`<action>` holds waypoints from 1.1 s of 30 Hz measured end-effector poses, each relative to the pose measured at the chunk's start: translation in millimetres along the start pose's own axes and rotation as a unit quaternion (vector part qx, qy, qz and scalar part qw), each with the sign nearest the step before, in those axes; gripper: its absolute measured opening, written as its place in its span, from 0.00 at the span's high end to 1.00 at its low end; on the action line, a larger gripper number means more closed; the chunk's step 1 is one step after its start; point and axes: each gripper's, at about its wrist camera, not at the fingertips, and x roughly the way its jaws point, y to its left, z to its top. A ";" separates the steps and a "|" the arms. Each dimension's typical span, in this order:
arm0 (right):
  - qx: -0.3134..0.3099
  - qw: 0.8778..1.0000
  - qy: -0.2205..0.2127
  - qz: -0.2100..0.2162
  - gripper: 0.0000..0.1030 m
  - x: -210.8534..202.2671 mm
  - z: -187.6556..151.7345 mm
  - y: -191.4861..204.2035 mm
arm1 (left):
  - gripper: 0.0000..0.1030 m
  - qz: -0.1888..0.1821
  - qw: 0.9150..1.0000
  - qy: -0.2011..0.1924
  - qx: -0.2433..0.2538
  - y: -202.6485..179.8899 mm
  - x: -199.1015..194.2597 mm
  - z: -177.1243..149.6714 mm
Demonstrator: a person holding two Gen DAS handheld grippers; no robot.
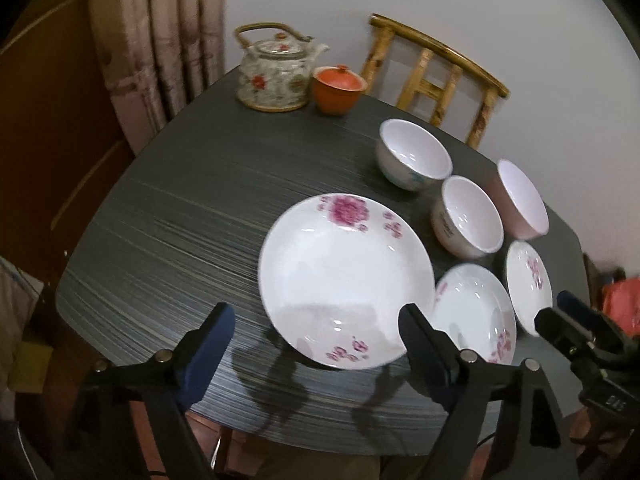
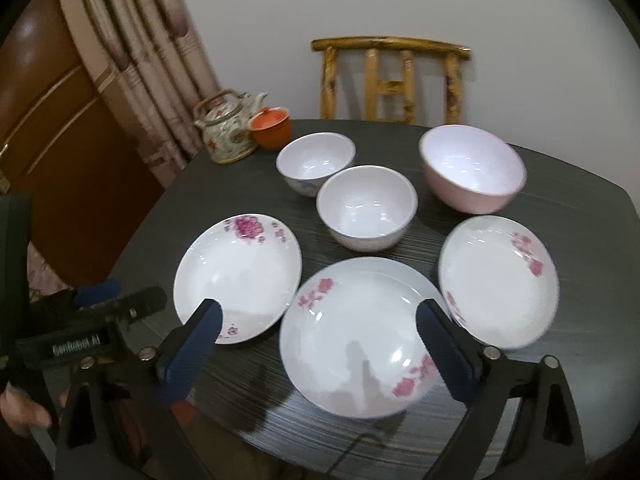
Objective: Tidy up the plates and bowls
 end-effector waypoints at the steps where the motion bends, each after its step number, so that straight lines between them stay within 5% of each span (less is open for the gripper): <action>1: -0.005 1.000 0.006 0.001 0.13 4.3 3.2 1.7 | 0.18 -0.003 1.000 0.004 -0.006 5.1 1.3 2.7; 10: -0.003 0.996 0.073 0.059 0.32 52.0 31.5 7.9 | 0.25 -0.040 0.997 0.043 -0.054 41.3 20.2 18.9; 15: 0.005 0.993 0.098 0.065 0.40 75.1 43.6 10.1 | 0.33 -0.057 0.993 0.070 -0.080 53.3 37.6 22.1; 33: 0.021 0.981 0.179 0.076 0.68 155.2 57.6 16.3 | 0.40 -0.067 0.986 0.108 -0.108 62.8 73.0 24.4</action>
